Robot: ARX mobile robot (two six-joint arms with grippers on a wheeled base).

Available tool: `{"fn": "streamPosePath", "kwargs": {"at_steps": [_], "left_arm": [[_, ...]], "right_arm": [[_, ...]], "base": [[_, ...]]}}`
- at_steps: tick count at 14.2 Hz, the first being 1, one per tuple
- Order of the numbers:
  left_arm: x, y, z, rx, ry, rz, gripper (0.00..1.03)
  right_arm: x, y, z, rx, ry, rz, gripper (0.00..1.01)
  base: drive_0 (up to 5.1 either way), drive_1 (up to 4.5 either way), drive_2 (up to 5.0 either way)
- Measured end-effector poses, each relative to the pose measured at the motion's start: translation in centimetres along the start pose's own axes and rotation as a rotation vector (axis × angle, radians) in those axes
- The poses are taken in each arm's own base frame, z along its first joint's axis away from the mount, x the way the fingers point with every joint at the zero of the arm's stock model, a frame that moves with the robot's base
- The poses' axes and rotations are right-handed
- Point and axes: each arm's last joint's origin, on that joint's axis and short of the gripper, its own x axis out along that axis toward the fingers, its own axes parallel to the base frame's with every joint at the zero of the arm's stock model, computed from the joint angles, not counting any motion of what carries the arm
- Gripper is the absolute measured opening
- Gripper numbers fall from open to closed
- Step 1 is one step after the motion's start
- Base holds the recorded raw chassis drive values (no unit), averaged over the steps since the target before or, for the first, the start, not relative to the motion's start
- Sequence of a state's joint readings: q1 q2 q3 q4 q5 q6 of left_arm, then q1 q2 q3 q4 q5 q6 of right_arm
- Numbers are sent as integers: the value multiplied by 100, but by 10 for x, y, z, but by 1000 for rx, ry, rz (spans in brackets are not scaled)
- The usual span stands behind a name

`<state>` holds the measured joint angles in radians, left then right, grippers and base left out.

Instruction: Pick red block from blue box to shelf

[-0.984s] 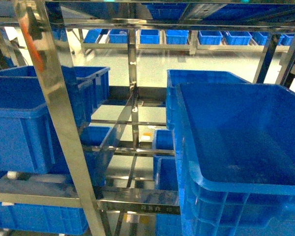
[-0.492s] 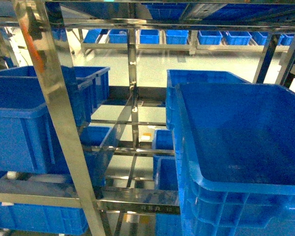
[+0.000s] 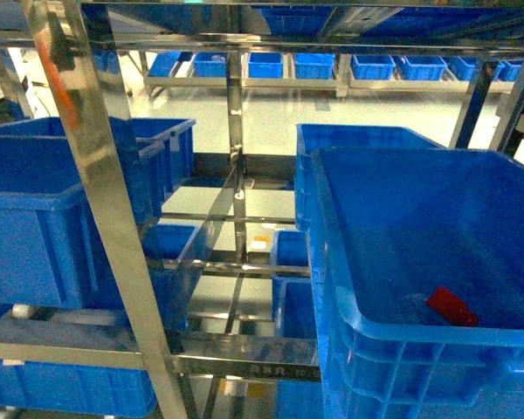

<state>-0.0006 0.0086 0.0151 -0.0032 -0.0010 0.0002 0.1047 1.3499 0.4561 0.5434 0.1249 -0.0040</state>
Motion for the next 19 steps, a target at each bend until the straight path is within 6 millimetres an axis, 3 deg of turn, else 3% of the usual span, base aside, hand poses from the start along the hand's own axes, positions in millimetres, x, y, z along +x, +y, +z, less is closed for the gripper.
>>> {"fn": "streamPosePath", "kwargs": {"at_steps": [1,3,8,19], "left_arm": [[0,0,0,0,0,0,98],[0,0,0,0,2,0,98],[0,0,0,0,2,0,98],[0,0,0,0,1,0,98]], "right_arm": [[-11,-1,-6,23,-132,19,93],[-29,-7,-25,42,-292,17,67],[-67,-24,-39,48,-332,11,3],[-113,-25,-48,46,-354,12,2]], "base": [[0,0,0],[0,0,0],[0,0,0],[0,0,0]]}}
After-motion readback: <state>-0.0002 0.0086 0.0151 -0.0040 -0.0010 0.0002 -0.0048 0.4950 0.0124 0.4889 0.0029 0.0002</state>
